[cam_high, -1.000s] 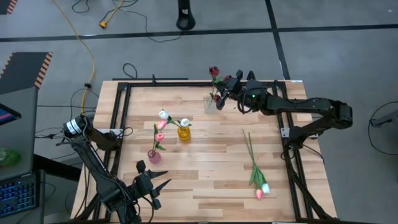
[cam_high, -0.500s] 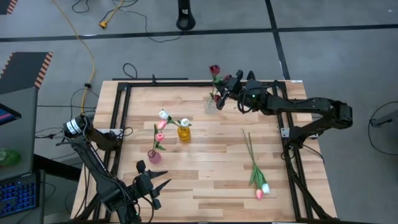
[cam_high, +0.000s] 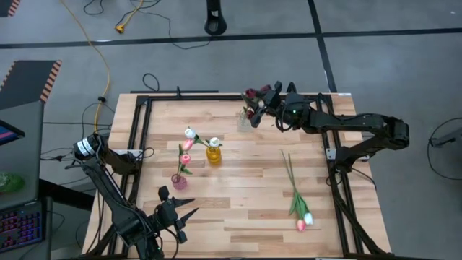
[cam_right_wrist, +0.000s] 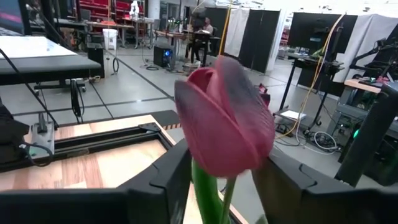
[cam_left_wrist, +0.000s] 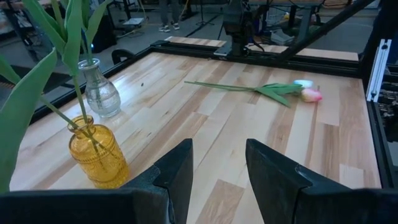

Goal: Sort flowers into vase by color
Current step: Put the red flower into the transparent vase, then put the pink flower into the purple vase

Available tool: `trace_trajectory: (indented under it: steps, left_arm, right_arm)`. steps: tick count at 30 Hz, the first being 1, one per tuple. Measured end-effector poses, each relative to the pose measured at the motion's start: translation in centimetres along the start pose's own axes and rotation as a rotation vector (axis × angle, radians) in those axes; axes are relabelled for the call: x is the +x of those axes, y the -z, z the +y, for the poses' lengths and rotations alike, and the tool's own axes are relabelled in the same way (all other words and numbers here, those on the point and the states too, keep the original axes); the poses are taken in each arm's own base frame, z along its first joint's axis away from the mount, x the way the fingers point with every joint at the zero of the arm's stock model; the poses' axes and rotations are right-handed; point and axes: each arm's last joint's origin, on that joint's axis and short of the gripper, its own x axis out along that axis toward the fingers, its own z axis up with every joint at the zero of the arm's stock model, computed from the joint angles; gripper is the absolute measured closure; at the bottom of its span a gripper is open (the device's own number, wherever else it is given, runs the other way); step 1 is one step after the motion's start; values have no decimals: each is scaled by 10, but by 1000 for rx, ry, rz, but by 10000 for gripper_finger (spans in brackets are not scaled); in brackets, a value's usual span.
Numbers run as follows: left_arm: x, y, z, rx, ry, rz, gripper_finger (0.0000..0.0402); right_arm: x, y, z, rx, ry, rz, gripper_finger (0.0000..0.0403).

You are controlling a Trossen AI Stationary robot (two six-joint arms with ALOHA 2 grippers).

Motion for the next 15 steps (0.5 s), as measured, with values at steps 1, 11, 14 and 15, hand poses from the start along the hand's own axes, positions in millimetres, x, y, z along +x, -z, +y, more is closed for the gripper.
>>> trace_trajectory:
  steps: [1,11,14,15]
  left_arm:
    - [0,0,0,0,0,0,265]
    - [0,0,0,0,0,1,265]
    - [0,0,0,0,0,1,265]
    - [0,0,0,0,0,1,265]
  right_arm:
    - [0,0,0,0,0,0,212]
    - [2,-30,-3,-37,-18,156,190]
    - [1,-40,-4,-28,-19,171,188]
    - [1,-44,-5,-27,-18,167,188]
